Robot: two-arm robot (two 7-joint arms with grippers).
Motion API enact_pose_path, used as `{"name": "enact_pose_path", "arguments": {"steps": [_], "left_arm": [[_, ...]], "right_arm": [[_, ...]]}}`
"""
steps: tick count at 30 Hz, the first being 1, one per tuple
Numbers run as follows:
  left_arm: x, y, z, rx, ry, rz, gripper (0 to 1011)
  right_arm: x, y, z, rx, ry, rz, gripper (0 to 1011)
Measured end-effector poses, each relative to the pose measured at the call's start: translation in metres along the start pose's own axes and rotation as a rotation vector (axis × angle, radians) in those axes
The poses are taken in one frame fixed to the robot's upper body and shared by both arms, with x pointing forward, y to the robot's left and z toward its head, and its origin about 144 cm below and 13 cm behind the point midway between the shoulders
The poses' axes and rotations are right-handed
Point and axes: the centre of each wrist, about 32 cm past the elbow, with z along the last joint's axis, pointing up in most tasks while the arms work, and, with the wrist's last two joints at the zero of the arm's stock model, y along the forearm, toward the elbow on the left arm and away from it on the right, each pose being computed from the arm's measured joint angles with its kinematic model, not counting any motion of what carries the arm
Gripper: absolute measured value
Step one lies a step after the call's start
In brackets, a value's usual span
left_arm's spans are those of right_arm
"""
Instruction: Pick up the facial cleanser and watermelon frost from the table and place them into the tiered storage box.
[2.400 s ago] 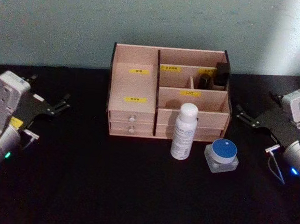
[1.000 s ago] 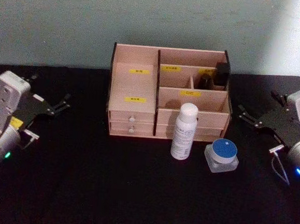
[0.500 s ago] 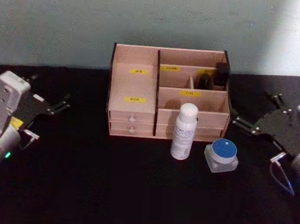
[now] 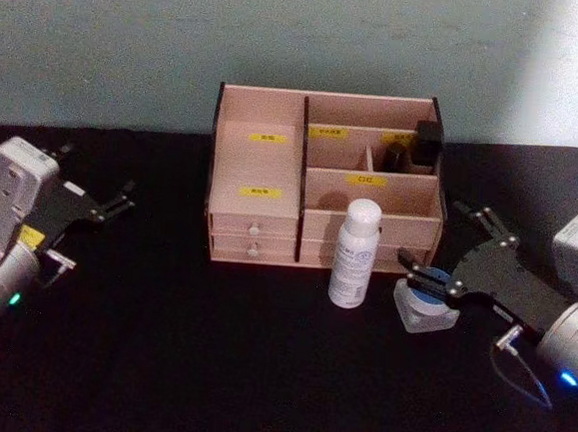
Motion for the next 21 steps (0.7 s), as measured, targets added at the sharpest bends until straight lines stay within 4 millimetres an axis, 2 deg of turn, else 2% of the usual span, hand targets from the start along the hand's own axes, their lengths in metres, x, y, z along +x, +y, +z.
{"name": "enact_pose_path", "arguments": {"steps": [21], "left_arm": [[0.000, 0.000, 0.000, 0.000, 0.000, 0.000, 1001]], "right_arm": [[-0.006, 0.023, -0.019, -0.033, 0.125, 0.137, 1002]]}}
